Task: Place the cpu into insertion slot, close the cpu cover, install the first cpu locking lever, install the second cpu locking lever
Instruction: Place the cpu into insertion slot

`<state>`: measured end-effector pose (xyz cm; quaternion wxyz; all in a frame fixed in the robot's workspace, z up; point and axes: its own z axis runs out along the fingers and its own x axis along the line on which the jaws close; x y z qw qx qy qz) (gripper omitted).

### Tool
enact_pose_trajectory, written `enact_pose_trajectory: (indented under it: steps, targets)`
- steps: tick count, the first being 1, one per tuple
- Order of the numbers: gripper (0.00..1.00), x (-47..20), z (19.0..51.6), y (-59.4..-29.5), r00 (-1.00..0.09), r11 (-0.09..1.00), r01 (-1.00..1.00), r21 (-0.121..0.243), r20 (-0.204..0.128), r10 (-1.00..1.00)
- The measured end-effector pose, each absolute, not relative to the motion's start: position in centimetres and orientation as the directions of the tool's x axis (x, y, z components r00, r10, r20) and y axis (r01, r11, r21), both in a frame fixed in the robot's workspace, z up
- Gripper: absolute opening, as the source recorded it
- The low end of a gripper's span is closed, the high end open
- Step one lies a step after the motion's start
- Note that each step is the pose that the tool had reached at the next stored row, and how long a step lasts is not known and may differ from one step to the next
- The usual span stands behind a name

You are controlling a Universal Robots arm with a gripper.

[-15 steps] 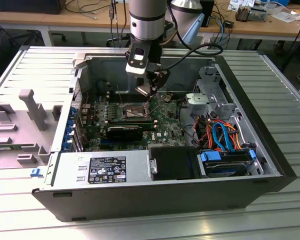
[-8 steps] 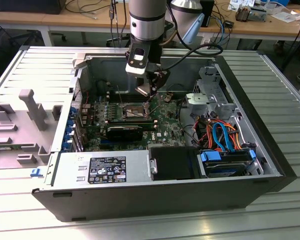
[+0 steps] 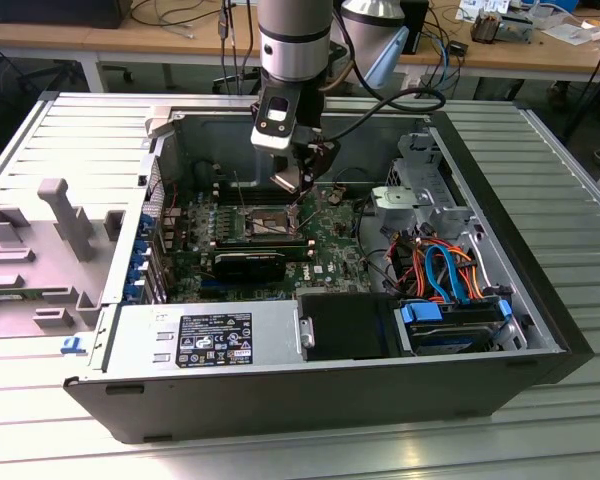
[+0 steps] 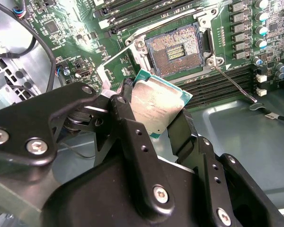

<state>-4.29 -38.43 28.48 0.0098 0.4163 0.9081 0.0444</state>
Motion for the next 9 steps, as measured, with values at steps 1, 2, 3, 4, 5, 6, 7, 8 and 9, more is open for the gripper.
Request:
enact_pose_trajectory:
  steps: [1, 2, 3, 4, 5, 6, 7, 8, 9]
  targets:
    - [0.55, -4.29, 28.47, -38.43, -0.653, 0.649, 0.755, 0.089, 0.019, 0.757]
    - [0.55, -4.29, 28.45, -38.43, -0.652, 0.648, 0.756, 0.089, 0.019, 0.758]
    - [0.55, -4.29, 28.43, -38.43, -0.651, 0.647, 0.757, 0.089, 0.019, 0.759]
    - [0.55, -4.29, 28.42, -38.43, -0.651, 0.647, 0.757, 0.089, 0.019, 0.759]
    - [0.55, -4.29, 28.42, -38.43, -0.65, 0.646, 0.758, 0.089, 0.019, 0.76]
    - [0.55, -4.29, 28.4, -38.43, -0.649, 0.646, 0.758, 0.089, 0.019, 0.76]
    - [0.55, -4.29, 28.4, -38.43, -0.649, 0.645, 0.759, 0.089, 0.019, 0.761]
    - [0.55, -4.29, 28.35, -38.43, -0.647, 0.643, 0.761, 0.089, 0.019, 0.762]
    - [0.55, -4.29, 28.32, -38.43, -0.645, 0.642, 0.762, 0.089, 0.019, 0.764]
